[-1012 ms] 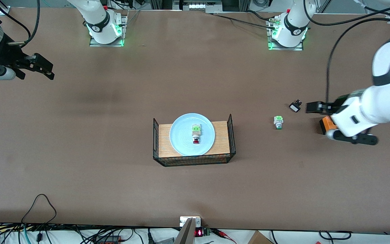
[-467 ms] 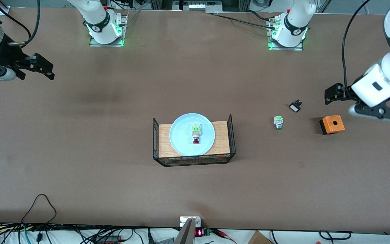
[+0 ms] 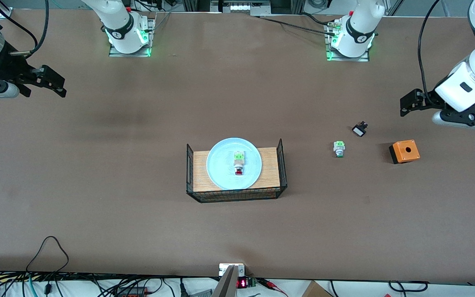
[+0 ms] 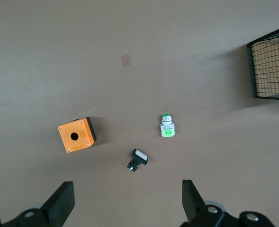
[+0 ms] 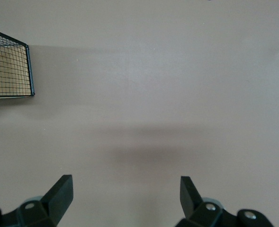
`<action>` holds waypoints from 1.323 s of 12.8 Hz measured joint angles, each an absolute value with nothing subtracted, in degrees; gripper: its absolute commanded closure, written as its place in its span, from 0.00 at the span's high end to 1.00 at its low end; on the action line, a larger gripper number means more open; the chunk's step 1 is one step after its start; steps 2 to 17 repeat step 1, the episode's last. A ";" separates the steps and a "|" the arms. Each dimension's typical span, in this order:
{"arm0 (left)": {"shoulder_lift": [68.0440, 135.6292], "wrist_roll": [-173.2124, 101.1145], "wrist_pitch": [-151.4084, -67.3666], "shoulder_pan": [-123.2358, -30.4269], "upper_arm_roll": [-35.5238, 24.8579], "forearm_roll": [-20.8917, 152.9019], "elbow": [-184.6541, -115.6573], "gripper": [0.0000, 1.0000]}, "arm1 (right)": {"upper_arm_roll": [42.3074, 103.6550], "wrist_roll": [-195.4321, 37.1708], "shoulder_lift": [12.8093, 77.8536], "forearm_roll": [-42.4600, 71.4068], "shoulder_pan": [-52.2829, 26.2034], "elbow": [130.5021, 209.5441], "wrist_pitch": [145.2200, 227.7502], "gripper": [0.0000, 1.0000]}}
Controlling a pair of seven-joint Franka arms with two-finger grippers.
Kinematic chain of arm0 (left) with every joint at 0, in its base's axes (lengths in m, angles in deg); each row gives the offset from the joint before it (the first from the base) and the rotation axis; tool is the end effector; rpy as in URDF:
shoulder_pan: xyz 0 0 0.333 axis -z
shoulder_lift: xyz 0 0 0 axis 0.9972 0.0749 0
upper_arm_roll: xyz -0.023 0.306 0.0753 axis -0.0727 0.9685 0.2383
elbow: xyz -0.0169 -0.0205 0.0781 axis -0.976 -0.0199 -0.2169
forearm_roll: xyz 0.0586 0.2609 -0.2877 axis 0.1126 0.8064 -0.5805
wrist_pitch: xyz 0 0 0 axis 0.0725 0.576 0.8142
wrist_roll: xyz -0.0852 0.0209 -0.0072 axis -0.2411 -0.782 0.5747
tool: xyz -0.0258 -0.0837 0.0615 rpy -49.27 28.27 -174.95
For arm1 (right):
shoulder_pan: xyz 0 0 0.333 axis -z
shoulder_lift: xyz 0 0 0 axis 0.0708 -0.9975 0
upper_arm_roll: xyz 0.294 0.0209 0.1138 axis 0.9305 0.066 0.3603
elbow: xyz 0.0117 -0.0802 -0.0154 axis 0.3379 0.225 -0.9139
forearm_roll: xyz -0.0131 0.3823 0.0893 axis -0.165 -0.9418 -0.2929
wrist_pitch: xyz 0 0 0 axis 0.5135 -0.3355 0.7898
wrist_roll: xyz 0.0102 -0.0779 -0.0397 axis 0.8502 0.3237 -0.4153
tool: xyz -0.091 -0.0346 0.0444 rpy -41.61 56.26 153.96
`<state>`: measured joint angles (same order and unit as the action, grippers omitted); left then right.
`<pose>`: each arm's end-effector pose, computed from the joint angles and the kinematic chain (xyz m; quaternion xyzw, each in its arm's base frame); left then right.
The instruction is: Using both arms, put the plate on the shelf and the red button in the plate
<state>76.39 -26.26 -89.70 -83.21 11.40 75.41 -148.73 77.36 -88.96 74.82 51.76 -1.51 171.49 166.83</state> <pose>0.5600 -0.0385 0.5663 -0.9979 0.0644 0.0094 0.0035 0.5277 0.0404 0.6045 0.9999 -0.0023 0.0125 0.0011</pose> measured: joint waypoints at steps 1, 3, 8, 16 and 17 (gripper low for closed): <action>76.27 -26.26 -89.59 -82.78 11.39 75.41 -148.73 1.00 | 77.36 -88.96 74.82 51.76 -1.50 171.49 166.83 1.00; 76.27 -26.26 -89.59 -82.78 11.39 75.41 -148.73 1.00 | 77.36 -88.96 74.82 51.76 -1.50 171.49 166.83 1.00; 76.27 -26.26 -89.59 -82.78 11.39 75.41 -148.73 1.00 | 77.36 -88.96 74.82 51.76 -1.50 171.49 166.83 1.00; 76.27 -26.26 -89.59 -82.78 11.39 75.41 -148.73 1.00 | 77.36 -88.96 74.82 51.76 -1.50 171.49 166.83 1.00; 76.27 -26.26 -89.59 -82.78 11.39 75.41 -148.73 1.00 | 77.36 -88.96 74.82 51.76 -1.50 171.49 166.83 1.00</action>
